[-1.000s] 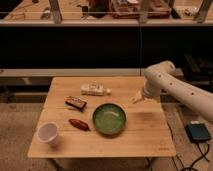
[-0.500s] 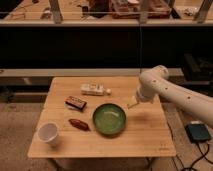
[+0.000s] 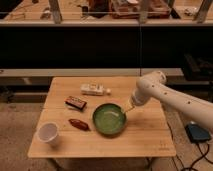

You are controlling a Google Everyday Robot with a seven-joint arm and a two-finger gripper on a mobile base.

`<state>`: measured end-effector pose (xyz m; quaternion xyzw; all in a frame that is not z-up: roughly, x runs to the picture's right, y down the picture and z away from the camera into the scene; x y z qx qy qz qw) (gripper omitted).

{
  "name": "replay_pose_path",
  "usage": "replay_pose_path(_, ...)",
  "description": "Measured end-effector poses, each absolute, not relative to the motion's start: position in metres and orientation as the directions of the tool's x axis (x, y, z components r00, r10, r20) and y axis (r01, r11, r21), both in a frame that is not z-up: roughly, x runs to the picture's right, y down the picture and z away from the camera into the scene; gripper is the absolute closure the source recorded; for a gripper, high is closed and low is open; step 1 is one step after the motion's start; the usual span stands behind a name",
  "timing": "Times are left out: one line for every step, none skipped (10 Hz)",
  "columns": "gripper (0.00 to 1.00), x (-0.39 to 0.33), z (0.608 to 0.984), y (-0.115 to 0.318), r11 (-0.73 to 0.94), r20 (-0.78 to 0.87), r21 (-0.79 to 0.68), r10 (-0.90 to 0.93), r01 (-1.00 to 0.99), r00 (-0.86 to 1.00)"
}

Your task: Pick up the ceramic bowl

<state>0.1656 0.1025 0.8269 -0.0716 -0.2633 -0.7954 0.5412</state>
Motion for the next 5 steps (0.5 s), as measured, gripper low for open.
replay_pose_path(0.20,0.164,0.829,0.104,-0.274,0.400,0.354,-0.820,0.894,-0.409)
replay_pose_path(0.20,0.151,0.833,0.109,-0.280,0.403,0.380,-0.807,0.881,-0.431)
replay_pose_path(0.20,0.140,0.837,0.111,-0.290,0.396,0.399,-0.801,0.870,-0.449)
replay_pose_path(0.20,0.136,0.839,0.113,-0.296,0.388,0.414,-0.798,0.861,-0.461)
replay_pose_path(0.20,0.130,0.843,0.117,-0.305,0.378,0.434,-0.793,0.848,-0.479)
